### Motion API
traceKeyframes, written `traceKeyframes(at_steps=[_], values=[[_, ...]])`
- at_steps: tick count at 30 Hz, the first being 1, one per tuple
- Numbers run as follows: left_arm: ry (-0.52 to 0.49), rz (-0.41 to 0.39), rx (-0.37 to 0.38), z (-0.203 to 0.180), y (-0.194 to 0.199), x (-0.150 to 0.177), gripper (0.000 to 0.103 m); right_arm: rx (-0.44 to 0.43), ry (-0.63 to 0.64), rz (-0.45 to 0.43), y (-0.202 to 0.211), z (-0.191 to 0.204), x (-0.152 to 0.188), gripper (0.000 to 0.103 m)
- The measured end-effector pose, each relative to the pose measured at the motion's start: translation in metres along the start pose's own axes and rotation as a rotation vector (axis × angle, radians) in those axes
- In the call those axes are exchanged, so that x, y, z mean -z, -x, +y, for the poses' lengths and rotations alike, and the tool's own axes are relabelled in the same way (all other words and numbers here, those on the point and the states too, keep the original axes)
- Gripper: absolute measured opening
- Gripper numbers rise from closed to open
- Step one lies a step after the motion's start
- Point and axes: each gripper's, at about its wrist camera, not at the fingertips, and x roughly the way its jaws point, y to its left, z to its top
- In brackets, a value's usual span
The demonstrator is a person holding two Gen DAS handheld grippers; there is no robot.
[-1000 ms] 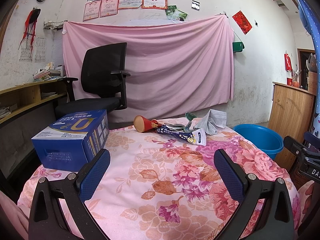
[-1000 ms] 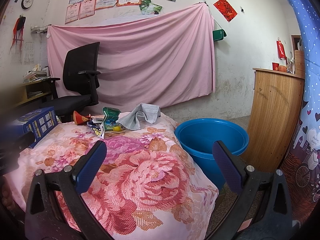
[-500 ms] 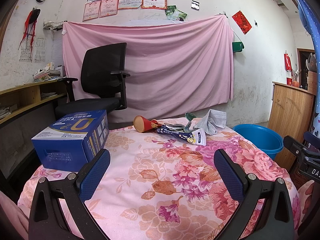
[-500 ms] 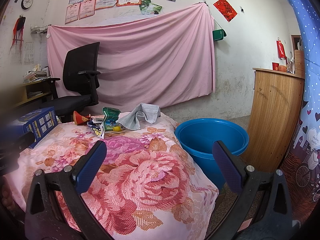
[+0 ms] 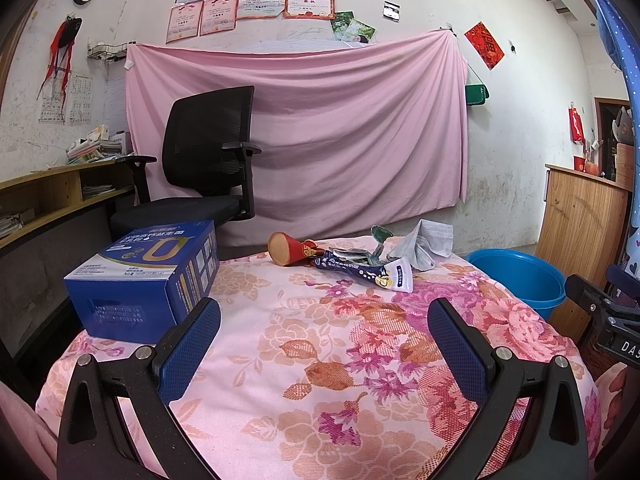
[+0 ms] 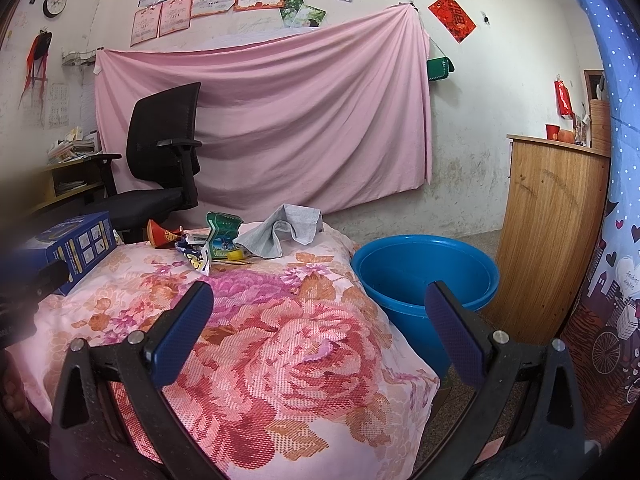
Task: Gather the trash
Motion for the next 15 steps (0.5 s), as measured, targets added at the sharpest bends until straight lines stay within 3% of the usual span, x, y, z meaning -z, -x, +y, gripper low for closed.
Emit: traceKeyframes(at_steps=[15], values=[[-0.002,-0.033,-0.016,0.001,0.011,-0.010,0.101,-0.009,-0.021,-0.010,0.000,0.000,-0.004,0.103]])
